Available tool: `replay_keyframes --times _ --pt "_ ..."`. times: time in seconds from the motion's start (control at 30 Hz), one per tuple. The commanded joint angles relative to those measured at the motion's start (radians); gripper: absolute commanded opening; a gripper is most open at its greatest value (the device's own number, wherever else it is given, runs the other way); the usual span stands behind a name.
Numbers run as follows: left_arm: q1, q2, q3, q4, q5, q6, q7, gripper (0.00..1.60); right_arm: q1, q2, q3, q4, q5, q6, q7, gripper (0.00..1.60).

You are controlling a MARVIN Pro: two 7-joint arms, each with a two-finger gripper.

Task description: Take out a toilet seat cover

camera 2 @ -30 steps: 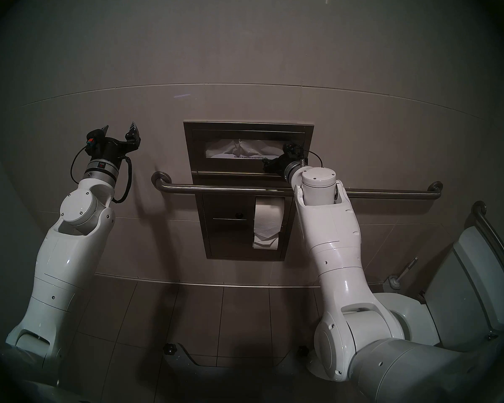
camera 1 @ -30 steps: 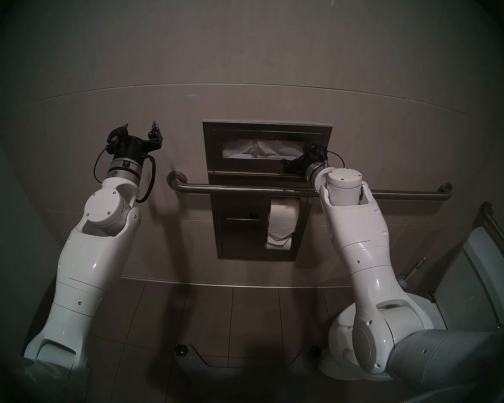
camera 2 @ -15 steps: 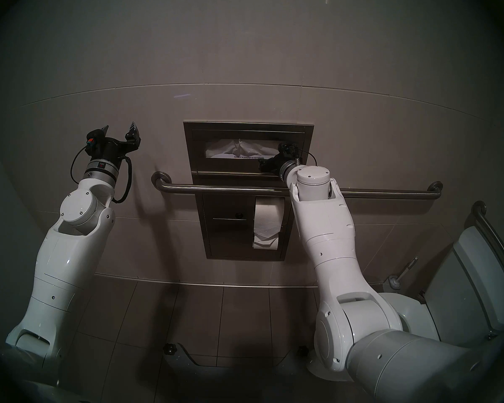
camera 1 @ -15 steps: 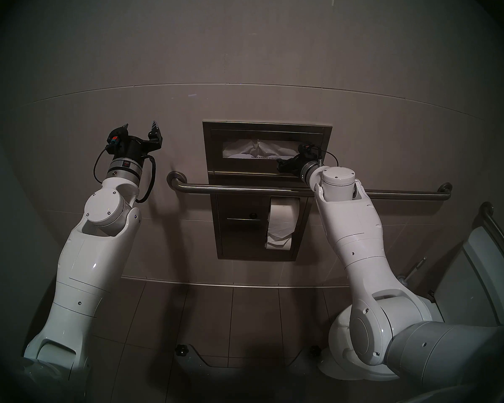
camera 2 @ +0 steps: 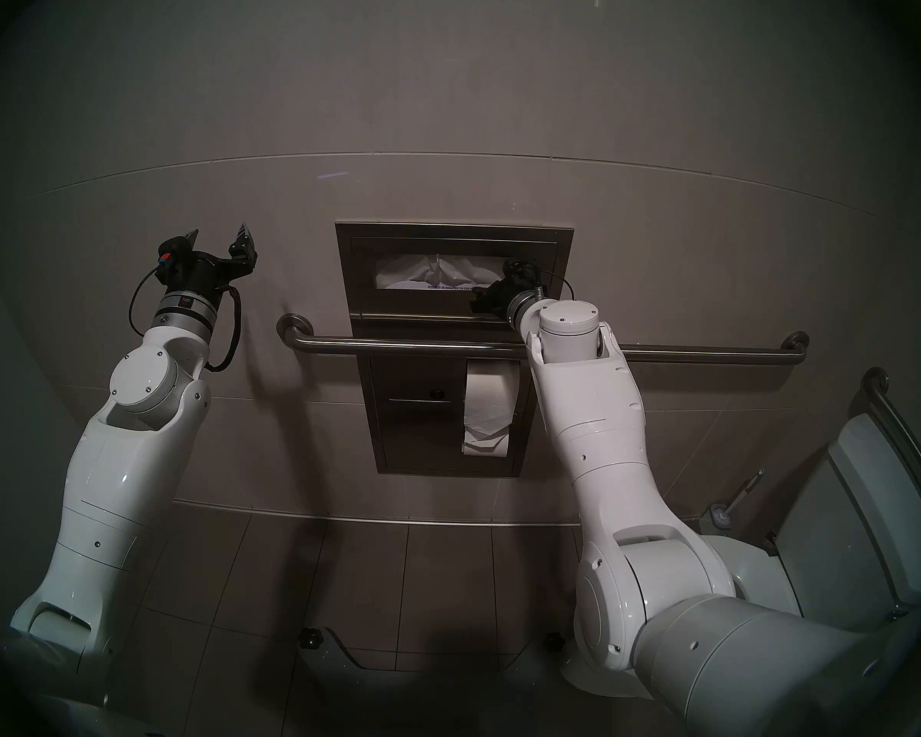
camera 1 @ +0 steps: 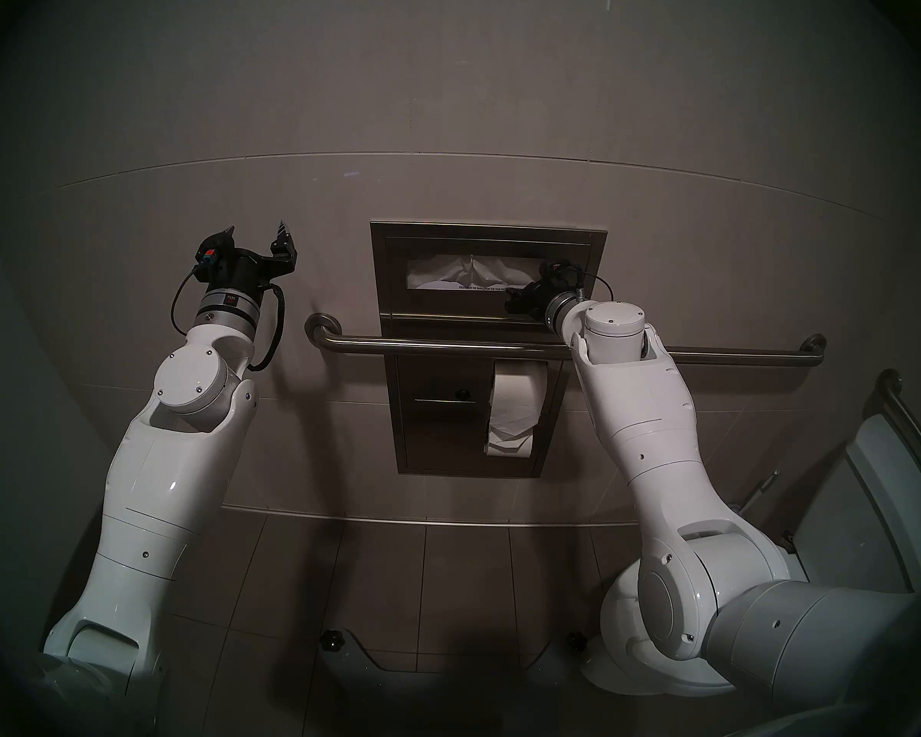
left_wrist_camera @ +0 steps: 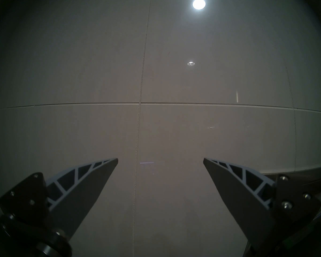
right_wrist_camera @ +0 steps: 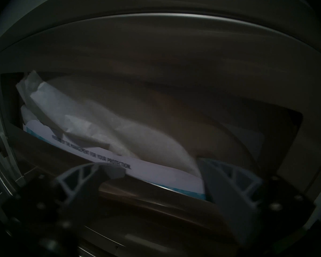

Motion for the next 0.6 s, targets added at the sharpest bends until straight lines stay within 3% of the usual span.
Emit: replay_keyframes --times 0.0,0.33,0.57 --pt "-0.033 0.002 -0.007 -0.028 0.0 -0.01 -0.002 1.6 0.072 0.012 0.017 -0.032 0.0 -0.053 -0.012 0.0" --pt "-0.033 0.002 -0.007 -0.028 0.0 -0.011 -0.002 1.6 0.056 0.006 0.027 -0.053 0.0 -0.08 -0.016 0.0" --pt "-0.033 0.001 -0.007 -0.029 -0.001 -0.011 -0.002 1.6 -0.022 -0.01 0.028 -0.143 0.005 -0.057 -0.024 0.0"
